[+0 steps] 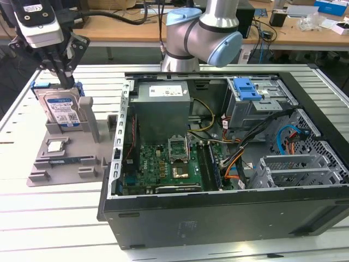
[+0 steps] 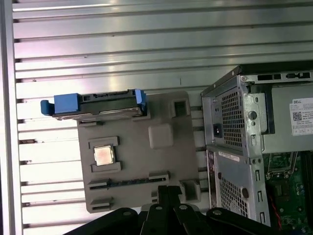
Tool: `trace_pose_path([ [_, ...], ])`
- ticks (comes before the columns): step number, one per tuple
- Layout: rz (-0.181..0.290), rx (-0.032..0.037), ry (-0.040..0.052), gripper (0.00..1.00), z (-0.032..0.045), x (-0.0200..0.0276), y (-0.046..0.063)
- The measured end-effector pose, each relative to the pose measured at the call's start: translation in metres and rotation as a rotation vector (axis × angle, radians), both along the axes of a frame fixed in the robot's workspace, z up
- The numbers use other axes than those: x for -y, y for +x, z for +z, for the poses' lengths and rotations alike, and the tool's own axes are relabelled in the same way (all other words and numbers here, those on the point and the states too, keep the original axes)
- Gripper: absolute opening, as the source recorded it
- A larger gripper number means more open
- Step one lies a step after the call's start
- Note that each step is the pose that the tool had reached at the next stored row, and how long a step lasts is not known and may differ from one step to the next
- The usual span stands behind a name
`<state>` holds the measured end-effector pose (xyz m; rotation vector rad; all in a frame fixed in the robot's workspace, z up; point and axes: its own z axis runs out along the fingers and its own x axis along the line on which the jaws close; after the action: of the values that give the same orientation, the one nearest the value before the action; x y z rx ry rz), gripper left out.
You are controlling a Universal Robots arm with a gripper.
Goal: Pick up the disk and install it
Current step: 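Reach for the disk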
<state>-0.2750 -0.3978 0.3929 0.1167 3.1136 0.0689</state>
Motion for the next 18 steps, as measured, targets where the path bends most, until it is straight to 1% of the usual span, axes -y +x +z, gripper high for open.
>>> trace_pose_path([
  [18,0.0,-0.0001,0.0,0.11,-0.0002,-0.0004,-0.032],
])
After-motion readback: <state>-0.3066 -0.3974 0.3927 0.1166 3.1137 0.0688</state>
